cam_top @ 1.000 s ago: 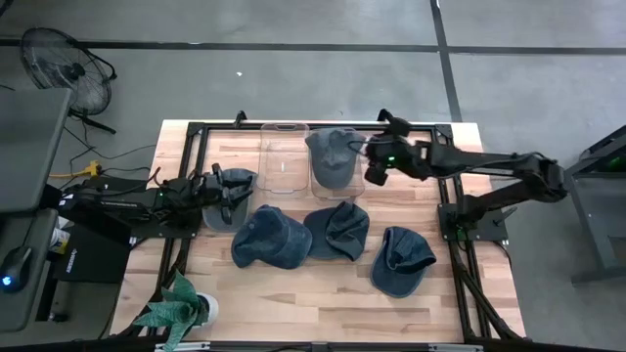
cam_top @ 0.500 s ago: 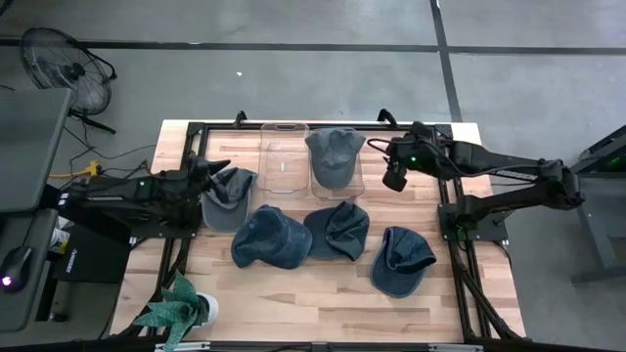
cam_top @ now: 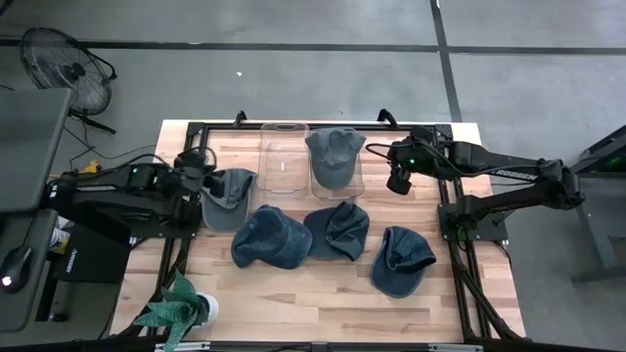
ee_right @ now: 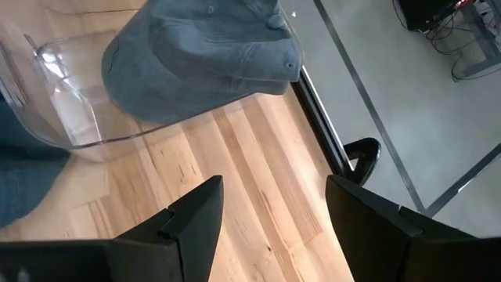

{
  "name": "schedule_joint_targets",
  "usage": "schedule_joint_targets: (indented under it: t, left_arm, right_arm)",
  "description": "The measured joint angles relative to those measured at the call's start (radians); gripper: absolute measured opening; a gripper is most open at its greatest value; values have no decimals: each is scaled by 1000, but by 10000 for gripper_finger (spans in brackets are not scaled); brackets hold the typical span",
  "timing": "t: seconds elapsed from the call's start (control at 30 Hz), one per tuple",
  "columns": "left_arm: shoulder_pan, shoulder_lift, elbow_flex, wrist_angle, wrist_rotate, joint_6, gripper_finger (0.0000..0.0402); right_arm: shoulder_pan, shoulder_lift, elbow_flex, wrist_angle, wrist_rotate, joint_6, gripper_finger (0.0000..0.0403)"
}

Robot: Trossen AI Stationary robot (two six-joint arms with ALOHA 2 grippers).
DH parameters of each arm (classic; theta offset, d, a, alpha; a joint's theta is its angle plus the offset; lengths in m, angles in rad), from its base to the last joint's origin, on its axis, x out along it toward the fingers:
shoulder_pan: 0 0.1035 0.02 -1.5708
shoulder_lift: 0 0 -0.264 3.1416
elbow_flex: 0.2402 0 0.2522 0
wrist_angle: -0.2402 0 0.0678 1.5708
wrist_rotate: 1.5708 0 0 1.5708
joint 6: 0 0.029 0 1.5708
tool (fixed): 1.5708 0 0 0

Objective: Pick & Place hat
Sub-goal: Put the gray cap into the right transparent bin

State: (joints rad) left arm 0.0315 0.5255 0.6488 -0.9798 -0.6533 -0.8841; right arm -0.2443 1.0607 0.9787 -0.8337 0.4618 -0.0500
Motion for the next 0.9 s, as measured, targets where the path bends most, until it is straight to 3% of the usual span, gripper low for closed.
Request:
schedule_joint_targets:
  t: [0.13, 0.23, 0.33, 0.57, 0.73, 0.9]
  left_arm:
    - [123, 99, 47, 2, 92, 68, 166]
    - [271, 167, 96, 11, 224, 206, 166]
    - [454, 234, 145, 26, 426, 392, 166]
    - [920, 437, 204, -5, 1036, 782, 165]
    - [1112, 622, 209, -61, 1121, 836, 165]
    - [1116, 759, 209, -89, 1219, 919, 165]
  right_arm:
    - [0, 0, 0, 7, 1, -10, 220]
    - [0, 0, 0, 21, -2, -23, 220]
    - [0, 0, 0, 28, -5, -36, 220]
    - [0, 0, 0, 29, -27, -48, 220]
    - [0, 0, 0, 19, -27, -60, 220]
    - [0, 0, 0, 15, -24, -63, 220]
